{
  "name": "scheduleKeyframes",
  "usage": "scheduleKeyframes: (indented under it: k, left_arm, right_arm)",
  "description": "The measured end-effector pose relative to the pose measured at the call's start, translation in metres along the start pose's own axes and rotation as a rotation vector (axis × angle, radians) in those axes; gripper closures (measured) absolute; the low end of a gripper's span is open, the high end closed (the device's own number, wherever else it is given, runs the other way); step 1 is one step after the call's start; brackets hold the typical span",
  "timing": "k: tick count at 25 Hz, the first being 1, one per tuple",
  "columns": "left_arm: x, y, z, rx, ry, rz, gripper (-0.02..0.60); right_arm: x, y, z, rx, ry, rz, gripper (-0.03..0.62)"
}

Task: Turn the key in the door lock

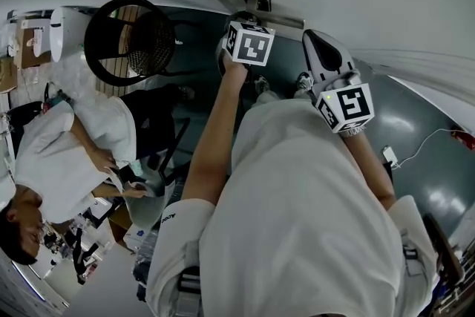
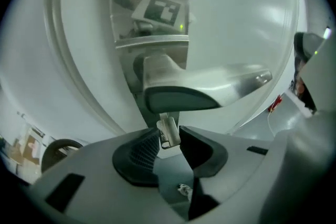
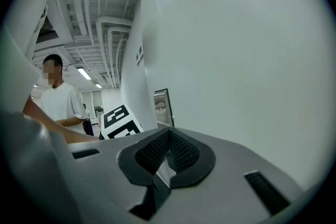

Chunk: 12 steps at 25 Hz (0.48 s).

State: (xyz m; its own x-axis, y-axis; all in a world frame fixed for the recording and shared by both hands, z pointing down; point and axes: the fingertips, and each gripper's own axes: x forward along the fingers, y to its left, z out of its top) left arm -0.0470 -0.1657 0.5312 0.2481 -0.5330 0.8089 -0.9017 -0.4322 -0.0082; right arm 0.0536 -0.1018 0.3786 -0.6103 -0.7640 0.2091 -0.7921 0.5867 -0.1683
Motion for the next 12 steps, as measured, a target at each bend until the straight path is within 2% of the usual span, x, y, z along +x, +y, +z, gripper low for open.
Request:
scheduleKeyframes:
  k: [7, 12]
  left_arm:
    - [-0.003, 0.000, 0.004, 0.237, 0.028, 0.284, 0.465]
    - [-0.005, 0.002, 0.010, 0.301, 0.032, 0.432, 0.465]
  right_arm:
    - [-0.016, -0.015, 0.006, 0.001, -0.006, 0.010, 0.602]
    - [-0.023, -0.025, 0.006, -0.010, 0.008, 0.052, 0.602]
